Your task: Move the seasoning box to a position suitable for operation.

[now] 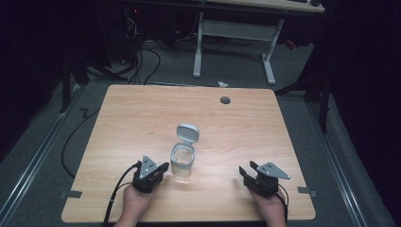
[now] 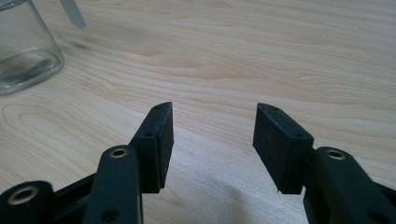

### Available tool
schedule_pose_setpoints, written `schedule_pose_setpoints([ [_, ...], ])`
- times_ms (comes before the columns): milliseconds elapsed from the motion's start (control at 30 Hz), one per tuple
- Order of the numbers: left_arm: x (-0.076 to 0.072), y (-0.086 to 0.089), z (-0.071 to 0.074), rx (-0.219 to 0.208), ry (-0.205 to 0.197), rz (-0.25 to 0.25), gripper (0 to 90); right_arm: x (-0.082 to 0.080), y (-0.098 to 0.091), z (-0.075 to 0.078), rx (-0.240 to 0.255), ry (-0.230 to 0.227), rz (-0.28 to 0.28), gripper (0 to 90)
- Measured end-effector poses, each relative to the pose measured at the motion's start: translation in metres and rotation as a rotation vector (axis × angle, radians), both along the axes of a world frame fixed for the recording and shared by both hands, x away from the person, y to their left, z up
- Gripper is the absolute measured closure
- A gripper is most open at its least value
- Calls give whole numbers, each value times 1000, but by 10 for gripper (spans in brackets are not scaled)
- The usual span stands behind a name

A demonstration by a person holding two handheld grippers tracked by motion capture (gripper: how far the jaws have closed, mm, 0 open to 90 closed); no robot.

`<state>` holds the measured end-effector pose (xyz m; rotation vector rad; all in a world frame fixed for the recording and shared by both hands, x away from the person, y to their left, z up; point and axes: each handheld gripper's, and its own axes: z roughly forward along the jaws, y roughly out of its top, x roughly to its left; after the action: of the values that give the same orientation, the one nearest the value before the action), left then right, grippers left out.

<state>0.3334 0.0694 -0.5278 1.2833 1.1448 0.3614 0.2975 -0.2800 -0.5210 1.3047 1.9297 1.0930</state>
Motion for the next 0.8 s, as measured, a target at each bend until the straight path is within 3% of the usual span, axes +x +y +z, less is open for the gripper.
schedule_pose_setpoints([
  [67,5,-3,-1,0,4,-8,900,0,0,0,0,4,-3,482],
  [533,-7,-15,1,-1,0,-64,900,-2,0,0,-3,5,-1,485],
  [800,-12,-12,0,1,3,-59,890,-2,2,0,-14,2,14,498],
])
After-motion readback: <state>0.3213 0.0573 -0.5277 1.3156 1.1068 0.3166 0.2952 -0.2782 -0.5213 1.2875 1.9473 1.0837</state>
